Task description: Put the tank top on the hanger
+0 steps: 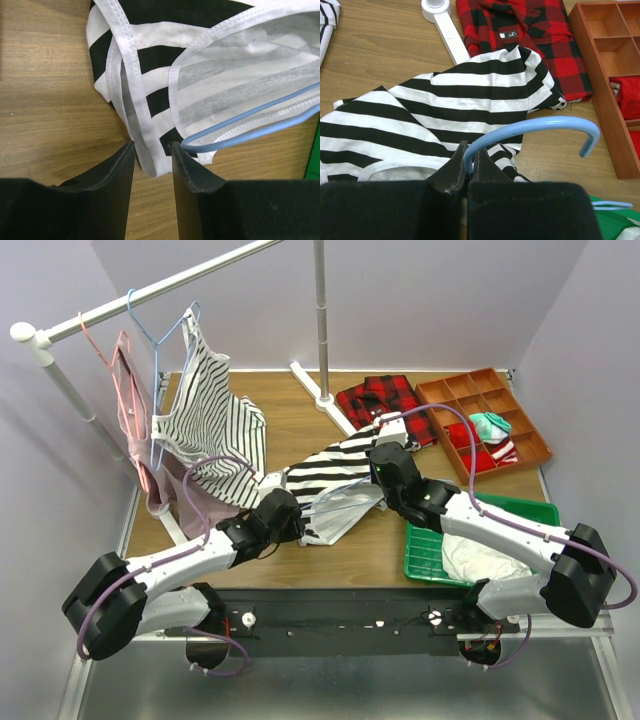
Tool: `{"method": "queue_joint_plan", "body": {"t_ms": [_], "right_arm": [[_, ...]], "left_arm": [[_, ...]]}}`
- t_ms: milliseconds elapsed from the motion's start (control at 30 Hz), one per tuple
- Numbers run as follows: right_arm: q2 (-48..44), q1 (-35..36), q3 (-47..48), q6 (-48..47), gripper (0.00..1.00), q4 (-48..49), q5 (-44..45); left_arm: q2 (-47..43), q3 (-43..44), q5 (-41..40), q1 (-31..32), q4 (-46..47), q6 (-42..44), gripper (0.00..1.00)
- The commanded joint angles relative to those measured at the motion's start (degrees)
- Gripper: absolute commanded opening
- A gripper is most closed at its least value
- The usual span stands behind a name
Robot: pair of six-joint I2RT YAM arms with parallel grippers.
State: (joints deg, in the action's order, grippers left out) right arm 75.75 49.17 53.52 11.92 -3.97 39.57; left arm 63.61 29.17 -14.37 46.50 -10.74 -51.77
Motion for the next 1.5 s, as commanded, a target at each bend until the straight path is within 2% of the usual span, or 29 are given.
{"method": "queue_joint_plan", "body": {"t_ms": [0, 200, 300, 400, 433, 500, 667, 967, 1233, 1467], "right_arm": [[0.5, 0.5, 0.0, 1.5, 0.01, -2.0, 1.7], [0.0, 0.7, -0.1, 1.5, 0.01, -2.2, 1.9], [0.1, 0.7, -0.1, 1.7, 0.01, -2.3, 1.9], [0.4, 0.8, 0.3, 1.8, 0.01, -2.5, 2.4], [0.4, 0.8, 0.4, 1.8, 0.01, -2.7, 2.7], [0.6, 0.8, 0.6, 2.1, 0.01, -3.7, 4.5], [1.7, 0.8, 1.7, 4.0, 0.01, -6.5, 10.3], [1.7, 0.8, 1.6, 3.4, 0.01, -6.8, 9.8], [2.1, 0.8, 2.5, 2.6, 0.01, -7.5, 9.5], [2.2, 0.8, 4.1, 2.4, 0.01, -8.0, 7.7]], "left_arm": [[2.3, -1.3, 0.8, -0.3, 4.6, -2.3, 0.45], [5.8, -2.7, 1.7, -0.4, 10.2, -3.8, 0.46], [8.6, -2.5, 3.1, -0.5, 13.1, -4.2, 0.4], [10.4, -2.4, 3.9, -0.5, 14.7, -4.2, 0.32], [10.2, -2.4, 3.8, -0.5, 14.9, -4.2, 0.2], [8.9, -3.1, 2.6, -0.5, 14.4, -4.5, 0.14], [0.3, -7.0, -0.8, -1.6, 12.6, -5.6, 0.11], [-11.0, -12.9, -5.5, -3.3, 13.5, -9.2, 0.08], [-20.5, -17.2, -6.3, -3.3, 22.7, -7.7, 0.09], [-23.7, -17.7, -5.2, -3.3, 28.3, -5.4, 0.1]]}}
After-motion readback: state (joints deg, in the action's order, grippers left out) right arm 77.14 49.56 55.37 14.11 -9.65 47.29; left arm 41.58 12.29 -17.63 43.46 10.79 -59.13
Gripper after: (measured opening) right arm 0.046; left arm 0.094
